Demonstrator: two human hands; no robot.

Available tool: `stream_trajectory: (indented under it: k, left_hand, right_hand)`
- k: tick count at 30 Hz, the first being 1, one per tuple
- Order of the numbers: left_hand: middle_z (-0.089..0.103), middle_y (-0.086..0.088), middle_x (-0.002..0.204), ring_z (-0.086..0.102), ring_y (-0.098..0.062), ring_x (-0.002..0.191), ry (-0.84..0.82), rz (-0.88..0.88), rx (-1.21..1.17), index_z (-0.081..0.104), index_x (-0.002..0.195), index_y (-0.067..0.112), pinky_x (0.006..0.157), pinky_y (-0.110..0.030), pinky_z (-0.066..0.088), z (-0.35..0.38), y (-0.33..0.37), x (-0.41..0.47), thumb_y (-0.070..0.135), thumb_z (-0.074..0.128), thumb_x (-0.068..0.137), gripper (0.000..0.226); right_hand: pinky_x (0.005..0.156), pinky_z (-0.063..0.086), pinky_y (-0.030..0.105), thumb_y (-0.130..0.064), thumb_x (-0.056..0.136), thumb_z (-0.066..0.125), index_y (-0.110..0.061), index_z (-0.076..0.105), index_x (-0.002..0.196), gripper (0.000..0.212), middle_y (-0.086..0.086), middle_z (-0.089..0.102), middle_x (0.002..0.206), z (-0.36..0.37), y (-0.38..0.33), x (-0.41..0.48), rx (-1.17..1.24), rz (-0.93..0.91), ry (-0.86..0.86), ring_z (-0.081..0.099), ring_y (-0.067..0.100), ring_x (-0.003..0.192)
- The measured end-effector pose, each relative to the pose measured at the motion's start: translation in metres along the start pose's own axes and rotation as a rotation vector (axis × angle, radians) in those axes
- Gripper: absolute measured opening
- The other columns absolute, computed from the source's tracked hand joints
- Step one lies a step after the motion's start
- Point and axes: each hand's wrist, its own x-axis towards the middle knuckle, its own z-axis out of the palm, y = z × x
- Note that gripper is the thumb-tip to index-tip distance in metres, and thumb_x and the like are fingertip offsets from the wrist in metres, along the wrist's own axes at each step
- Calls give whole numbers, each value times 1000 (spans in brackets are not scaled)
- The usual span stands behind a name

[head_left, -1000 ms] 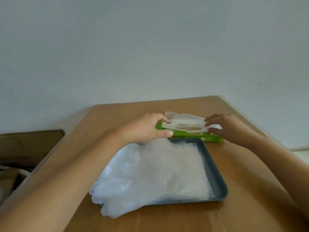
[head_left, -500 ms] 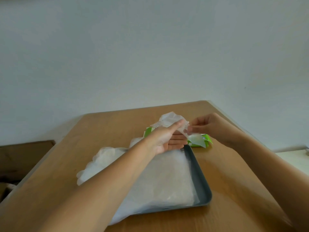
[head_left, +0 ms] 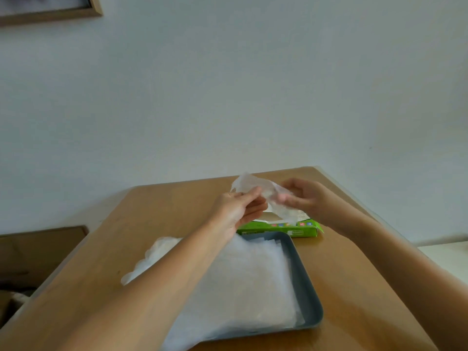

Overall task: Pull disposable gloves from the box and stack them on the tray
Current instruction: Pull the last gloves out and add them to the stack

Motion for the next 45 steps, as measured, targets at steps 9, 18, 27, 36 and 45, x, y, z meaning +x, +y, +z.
stream_trajectory:
  k: [9,18,27,36,45]
  left_hand:
    - [56,2,128,65,-12,100,-65,152,381,41,141,15,79,-25,54,-19,16,-39,61,81,51,109]
    - [28,0,156,25,-13,144,-626,428,507,22,151,27,119,-46,19,-27,53,-85,65,83,51,123]
    - [66,-2,76,62,-16,76,-502,252,591,71,74,18,75,-28,48,-50,64,-110,21,77,75,6]
    - [63,-3,60,55,-6,51,-284,42,481,66,84,6,53,-17,47,-98,65,-104,16,71,80,12]
    - [49,3,43,42,-8,34,-25,-180,872,66,87,4,72,-28,51,-130,43,-77,21,72,85,18]
  right_hand:
    - [60,42,19,-28,90,64,-20,72,81,15,1,70,72,5,-50,-22,-198,-148,234,55,9,63]
    - [41,27,15,-29,93,56,-18,67,83,19,-3,39,43,9,-115,-57,-183,-242,-189,30,9,39]
    - [51,36,15,-23,75,70,-15,72,94,21,-7,53,49,0,-129,-69,100,-201,-61,42,16,45]
    - [52,48,15,-14,94,57,-10,59,125,32,1,72,72,6,-89,-44,81,56,65,53,7,46]
    - [66,58,28,-5,82,72,-10,56,126,47,9,71,83,59,-26,-40,-240,341,-253,67,17,66]
